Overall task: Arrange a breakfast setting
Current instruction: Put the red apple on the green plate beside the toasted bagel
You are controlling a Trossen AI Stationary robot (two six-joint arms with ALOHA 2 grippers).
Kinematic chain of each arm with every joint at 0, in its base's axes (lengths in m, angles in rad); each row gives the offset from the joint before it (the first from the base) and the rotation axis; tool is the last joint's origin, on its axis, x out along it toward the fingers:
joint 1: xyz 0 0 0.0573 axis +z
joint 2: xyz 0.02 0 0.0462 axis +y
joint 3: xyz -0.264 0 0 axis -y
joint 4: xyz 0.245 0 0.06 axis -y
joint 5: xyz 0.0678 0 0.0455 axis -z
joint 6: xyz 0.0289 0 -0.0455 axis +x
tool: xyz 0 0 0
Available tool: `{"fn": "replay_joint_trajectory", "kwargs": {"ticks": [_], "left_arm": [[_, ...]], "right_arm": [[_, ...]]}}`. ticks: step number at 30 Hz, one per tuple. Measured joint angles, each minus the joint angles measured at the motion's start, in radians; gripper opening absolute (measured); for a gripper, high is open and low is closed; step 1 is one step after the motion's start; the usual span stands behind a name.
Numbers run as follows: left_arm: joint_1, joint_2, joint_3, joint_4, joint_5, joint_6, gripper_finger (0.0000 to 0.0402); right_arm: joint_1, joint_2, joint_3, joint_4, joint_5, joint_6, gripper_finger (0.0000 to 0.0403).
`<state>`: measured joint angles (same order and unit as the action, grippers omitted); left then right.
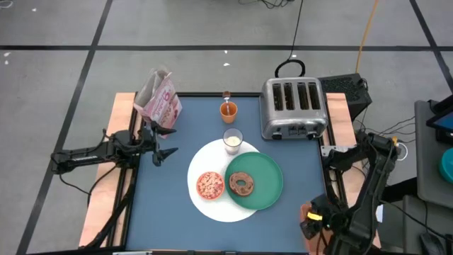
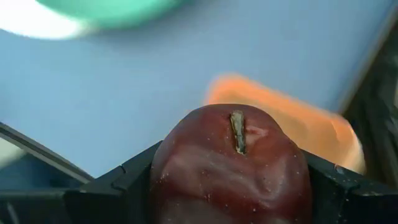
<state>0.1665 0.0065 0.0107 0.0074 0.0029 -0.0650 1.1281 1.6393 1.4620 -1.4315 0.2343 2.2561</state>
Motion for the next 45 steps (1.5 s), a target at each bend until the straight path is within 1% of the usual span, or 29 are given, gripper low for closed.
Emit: {"fn": "replay_joint_trajectory", "kwargs": {"ticks": [5,7,14,16,25,26,30,32,37,39,42,45], "left_arm": [[0.0,0.0,0.0,0.0,0.0,0.0,0.0392],[0.0,0.0,0.0,0.0,0.0,0.0,0.0392],[0.0,0.0,0.0,0.0,0.0,0.0,0.0392],[0.0,0.0,0.0,0.0,0.0,0.0,0.0392],[0.0,0.0,0.0,0.0,0.0,0.0,0.0392],[0.0,0.0,0.0,0.0,0.0,0.0,0.0392],[0.0,0.0,0.0,0.0,0.0,0.0,0.0392],[0.0,0.0,0.0,0.0,0.0,0.0,0.0392],[0.0,0.0,0.0,0.0,0.0,-0.001,0.0392],[0.0,0.0,0.0,0.0,0.0,-0.001,0.0392],[0.0,0.0,0.0,0.0,0.0,-0.001,0.0392],[0.0,0.0,0.0,0.0,0.0,-0.001,0.0392]], "right_arm": [[-0.051,-0.032,0.0,-0.008,0.232,-0.059,0.0265],[-0.079,-0.039,0.0,-0.001,0.314,-0.108,0.0266],[-0.19,-0.053,0.0,0.039,0.566,-0.387,0.0265],[-0.216,-0.053,0.0,0.065,0.615,-0.457,0.0265],[-0.332,-0.053,0.0,0.151,0.63,-0.787,0.0264],[-0.348,-0.053,0.0,0.157,0.64,-0.817,0.0264],[-0.399,-0.053,-0.027,0.245,0.742,-0.914,0.0263],[-0.417,-0.058,-0.062,0.274,0.75,-0.946,0.0263],[-0.455,-0.107,-0.218,0.397,0.753,-0.96,0.0263],[-0.467,-0.147,-0.302,0.486,0.751,-0.966,0.0263],[-0.486,-0.224,-0.445,0.676,0.751,-1.023,0.0263],[-0.516,-0.294,-0.596,0.947,0.754,-1.174,0.0263]]}}
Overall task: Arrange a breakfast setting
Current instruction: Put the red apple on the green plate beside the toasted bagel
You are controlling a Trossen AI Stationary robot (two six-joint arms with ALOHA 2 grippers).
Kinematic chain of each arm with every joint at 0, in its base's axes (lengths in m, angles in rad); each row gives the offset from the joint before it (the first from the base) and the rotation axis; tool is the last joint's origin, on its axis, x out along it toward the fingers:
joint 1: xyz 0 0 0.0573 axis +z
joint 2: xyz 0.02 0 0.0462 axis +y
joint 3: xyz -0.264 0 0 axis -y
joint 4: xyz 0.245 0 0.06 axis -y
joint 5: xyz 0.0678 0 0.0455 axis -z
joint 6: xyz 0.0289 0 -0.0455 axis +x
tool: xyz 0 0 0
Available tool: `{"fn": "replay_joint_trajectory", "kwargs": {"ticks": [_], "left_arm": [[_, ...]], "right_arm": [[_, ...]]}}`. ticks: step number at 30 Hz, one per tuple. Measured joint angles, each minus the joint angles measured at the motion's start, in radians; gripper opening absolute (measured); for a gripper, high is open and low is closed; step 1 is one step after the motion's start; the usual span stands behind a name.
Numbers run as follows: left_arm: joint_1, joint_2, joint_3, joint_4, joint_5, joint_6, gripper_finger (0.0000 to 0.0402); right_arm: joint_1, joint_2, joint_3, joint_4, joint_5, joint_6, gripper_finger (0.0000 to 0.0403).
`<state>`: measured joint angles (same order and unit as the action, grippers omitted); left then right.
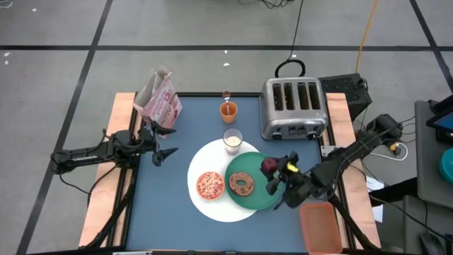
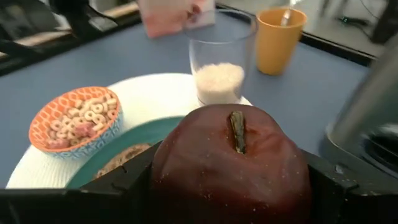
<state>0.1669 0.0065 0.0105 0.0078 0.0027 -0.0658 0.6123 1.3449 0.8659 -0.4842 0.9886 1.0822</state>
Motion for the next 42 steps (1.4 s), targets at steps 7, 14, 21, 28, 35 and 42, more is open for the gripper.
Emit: {"fn": "replay_joint_trajectory", "kwargs": {"ticks": [7,14,21,28,35,42], "left_arm": [[0.0,0.0,0.0,0.0,0.0,-0.011,0.0392],[0.0,0.0,0.0,0.0,0.0,-0.027,0.0392],[0.0,0.0,0.0,0.0,0.0,-0.03,0.0392],[0.0,0.0,0.0,0.0,0.0,-0.049,0.0392],[0.0,0.0,0.0,0.0,0.0,-0.079,0.0392],[0.0,0.0,0.0,0.0,0.0,-0.079,0.0392]], "right_arm": [[-0.061,-0.038,-0.319,0.724,-0.109,-0.426,0.0265],[-0.096,-0.032,-0.465,0.991,-0.126,-0.545,0.0266],[-0.096,0.013,-0.511,1.052,-0.126,-0.546,0.0268],[-0.096,0.174,-0.511,1.212,-0.127,-0.556,0.0269],[-0.096,0.275,-0.511,1.285,-0.127,-0.562,0.0269],[-0.096,0.338,-0.511,1.347,-0.128,-0.571,0.027]]}}
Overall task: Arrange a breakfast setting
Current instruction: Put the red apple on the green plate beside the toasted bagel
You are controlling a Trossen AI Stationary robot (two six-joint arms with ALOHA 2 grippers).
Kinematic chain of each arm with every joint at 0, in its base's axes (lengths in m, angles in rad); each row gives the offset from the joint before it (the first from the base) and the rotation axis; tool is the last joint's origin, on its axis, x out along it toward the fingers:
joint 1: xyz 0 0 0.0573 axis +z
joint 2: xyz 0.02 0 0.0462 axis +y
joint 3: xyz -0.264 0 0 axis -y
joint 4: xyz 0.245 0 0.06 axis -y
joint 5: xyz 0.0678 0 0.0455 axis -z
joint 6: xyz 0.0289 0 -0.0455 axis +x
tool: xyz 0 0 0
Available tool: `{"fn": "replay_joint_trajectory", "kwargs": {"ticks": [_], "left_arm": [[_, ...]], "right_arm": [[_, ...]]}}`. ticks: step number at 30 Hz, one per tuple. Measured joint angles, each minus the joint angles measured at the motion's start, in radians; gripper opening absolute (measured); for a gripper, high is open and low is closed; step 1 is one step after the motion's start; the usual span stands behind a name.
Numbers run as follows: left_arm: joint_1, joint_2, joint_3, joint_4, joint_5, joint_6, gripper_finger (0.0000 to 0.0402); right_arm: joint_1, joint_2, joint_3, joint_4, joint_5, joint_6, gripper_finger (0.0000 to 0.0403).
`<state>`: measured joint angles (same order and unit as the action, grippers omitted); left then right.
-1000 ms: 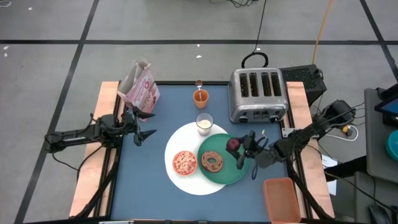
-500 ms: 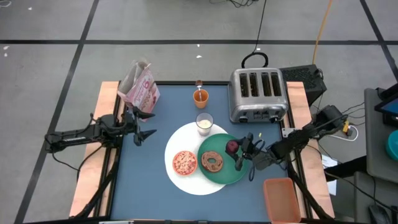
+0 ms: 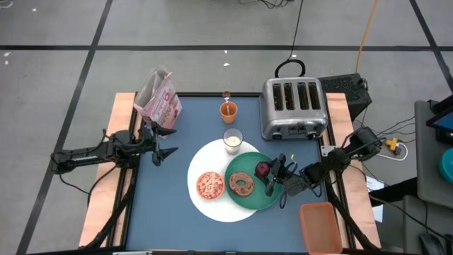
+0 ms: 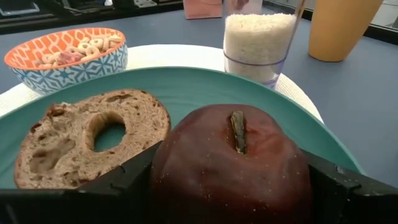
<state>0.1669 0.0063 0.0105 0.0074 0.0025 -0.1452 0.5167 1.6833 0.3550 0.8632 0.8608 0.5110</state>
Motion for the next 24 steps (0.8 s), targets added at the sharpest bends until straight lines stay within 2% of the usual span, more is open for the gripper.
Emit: {"fn": "replay_joint_trajectory", "kwargs": {"ticks": [14,24], "left_arm": [[0.0,0.0,0.0,0.0,0.0,0.0,0.0392],[0.0,0.0,0.0,0.0,0.0,-0.003,0.0392]], "right_arm": [[0.0,-0.003,0.0,0.0,-0.002,-0.005,0.0274],[0.0,-0.004,0.0,-0.001,-0.002,-0.004,0.0332]]}}
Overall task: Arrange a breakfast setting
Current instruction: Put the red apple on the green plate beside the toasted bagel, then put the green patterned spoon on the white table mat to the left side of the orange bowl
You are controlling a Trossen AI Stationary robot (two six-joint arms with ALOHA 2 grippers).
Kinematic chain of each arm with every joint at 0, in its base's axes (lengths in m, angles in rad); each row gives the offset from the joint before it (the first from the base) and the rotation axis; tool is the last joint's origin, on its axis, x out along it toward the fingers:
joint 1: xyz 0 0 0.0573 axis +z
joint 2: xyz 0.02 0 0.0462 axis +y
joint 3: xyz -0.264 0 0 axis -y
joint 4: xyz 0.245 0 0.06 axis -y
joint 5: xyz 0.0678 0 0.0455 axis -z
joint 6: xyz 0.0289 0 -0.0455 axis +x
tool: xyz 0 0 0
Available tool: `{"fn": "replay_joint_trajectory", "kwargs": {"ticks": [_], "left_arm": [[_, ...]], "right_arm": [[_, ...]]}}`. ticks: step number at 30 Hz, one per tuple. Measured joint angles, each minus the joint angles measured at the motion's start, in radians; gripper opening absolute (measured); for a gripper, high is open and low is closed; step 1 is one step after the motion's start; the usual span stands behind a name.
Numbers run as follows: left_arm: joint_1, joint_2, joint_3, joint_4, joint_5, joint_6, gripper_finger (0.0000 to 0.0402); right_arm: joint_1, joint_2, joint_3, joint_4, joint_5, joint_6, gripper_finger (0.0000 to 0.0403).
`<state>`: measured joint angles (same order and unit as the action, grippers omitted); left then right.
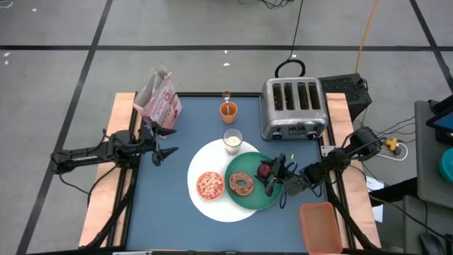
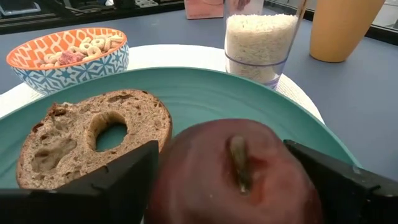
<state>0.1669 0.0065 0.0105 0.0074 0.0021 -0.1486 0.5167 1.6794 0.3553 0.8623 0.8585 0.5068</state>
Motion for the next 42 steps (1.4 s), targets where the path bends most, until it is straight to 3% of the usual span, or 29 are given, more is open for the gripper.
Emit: {"fn": "replay_joint_trajectory", "kwargs": {"ticks": [7,22,42], "left_arm": [[0.0,0.0,0.0,0.0,0.0,0.0,0.0392],[0.0,0.0,0.0,0.0,0.0,-0.012,0.0392],[0.0,0.0,0.0,0.0,-0.001,-0.013,0.0392]], "right_arm": [[0.0,0.0,0.0,0.0,0.0,-0.002,0.0357],[0.0,-0.006,0.0,0.0,0.0,-0.01,0.0359],[0.0,-0.201,0.0,0.001,-0.001,-0.222,0.0359]]}}
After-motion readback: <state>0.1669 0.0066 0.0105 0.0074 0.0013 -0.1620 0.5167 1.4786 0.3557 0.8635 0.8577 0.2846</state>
